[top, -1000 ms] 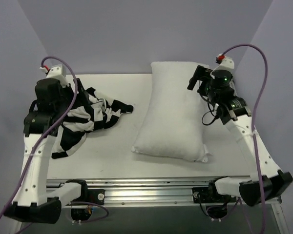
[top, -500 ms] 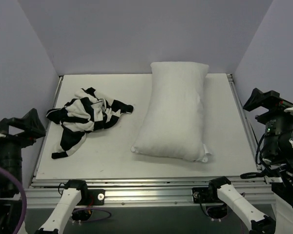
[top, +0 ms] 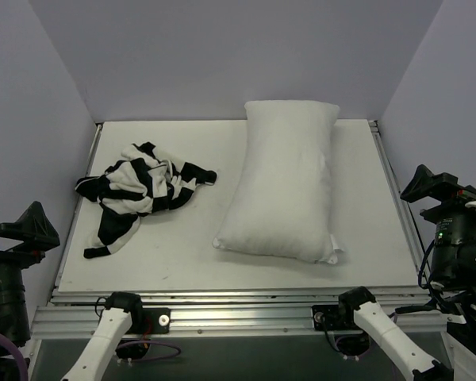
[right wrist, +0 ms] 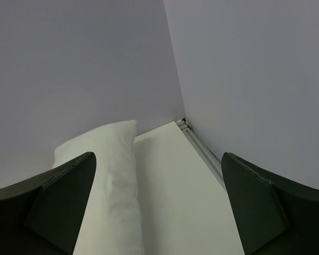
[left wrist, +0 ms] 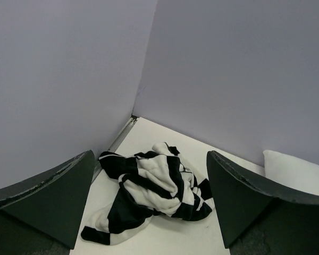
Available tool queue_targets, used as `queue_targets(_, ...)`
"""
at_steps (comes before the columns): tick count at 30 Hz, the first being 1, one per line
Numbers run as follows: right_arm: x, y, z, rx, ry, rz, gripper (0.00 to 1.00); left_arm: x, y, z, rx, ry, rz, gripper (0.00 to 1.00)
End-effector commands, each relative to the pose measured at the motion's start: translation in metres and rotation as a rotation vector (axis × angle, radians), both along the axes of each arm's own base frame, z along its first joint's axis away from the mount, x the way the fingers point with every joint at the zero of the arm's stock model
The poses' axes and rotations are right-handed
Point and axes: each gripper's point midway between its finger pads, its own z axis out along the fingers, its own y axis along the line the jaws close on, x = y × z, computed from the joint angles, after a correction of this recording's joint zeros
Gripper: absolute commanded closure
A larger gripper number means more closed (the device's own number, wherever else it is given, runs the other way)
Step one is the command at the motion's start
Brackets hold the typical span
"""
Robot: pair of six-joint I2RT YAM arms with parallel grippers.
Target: Remove the pillowcase from the pillow
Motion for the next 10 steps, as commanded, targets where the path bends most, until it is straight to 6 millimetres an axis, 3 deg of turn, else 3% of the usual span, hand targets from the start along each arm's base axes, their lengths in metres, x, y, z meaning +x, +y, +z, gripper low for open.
queue_targets(1,0.0,-0.0035,0.0019,-0.01,-0.007,-0.022,0.01,-0.0006,0.0062,-0.0119,0.012,0.043,0.027,0.06)
queue_targets(10,0.0062,-0.0002,0.0013,-0.017,0.006,-0.014,0.0,0.0086,0.0041,-0.0144,0.023,0.059,0.02,0.06)
